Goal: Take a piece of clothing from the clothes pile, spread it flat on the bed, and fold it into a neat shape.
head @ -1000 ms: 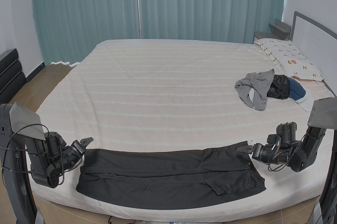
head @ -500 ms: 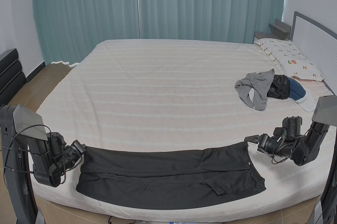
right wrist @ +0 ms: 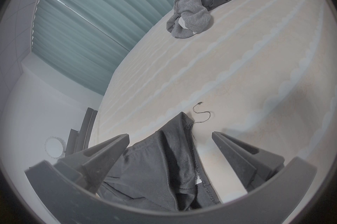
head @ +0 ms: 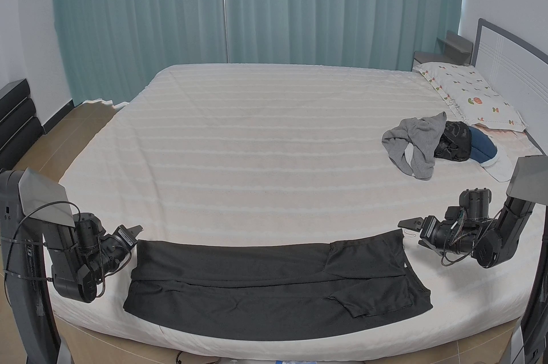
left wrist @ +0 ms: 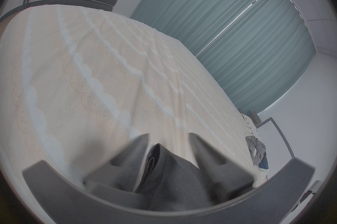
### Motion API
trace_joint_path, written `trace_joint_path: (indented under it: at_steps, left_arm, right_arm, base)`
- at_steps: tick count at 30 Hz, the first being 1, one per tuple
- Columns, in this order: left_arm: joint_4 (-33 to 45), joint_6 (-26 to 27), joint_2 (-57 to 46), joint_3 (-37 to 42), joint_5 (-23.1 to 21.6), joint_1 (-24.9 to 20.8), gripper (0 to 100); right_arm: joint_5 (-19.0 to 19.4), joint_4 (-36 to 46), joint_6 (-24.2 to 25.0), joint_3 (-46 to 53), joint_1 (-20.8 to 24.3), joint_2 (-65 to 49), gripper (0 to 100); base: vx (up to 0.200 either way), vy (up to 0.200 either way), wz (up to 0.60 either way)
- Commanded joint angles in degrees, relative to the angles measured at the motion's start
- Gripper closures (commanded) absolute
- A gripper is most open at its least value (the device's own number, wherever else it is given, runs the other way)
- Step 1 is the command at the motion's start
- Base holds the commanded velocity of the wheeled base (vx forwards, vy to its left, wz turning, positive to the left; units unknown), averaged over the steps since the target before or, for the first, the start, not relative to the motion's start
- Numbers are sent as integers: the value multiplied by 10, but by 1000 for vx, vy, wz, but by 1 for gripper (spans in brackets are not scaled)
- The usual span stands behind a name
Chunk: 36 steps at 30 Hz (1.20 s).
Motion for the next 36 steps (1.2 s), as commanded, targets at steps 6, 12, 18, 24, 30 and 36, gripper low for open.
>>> trace_joint_path:
  at_steps: [6,12,18,24,30,36]
  left_arm:
    - [-8,7,-75,54,-98,16,0]
    - [40,121,-80,50,-120,5,0]
    - [125,153,-80,41,-121,-10,0]
    - [152,256,-68,69,-114,-7,0]
    - [150,274,-63,72,-82,-11,0]
    - [148,281,-56,73,-73,-18,0]
  right_arm:
    - [11,0,22,3,5,8,0]
    - [16,-1,22,4,7,16,0]
    - [16,0,22,5,7,20,0]
    - [16,-1,22,2,9,24,0]
    - [16,-1,22,3,12,24,0]
    - [16,-1,22,2,12,24,0]
  base:
    - [0,0,0]
    - [0,0,0]
    - [0,0,0]
    - [0,0,0]
    - [0,0,0]
    - [0,0,0]
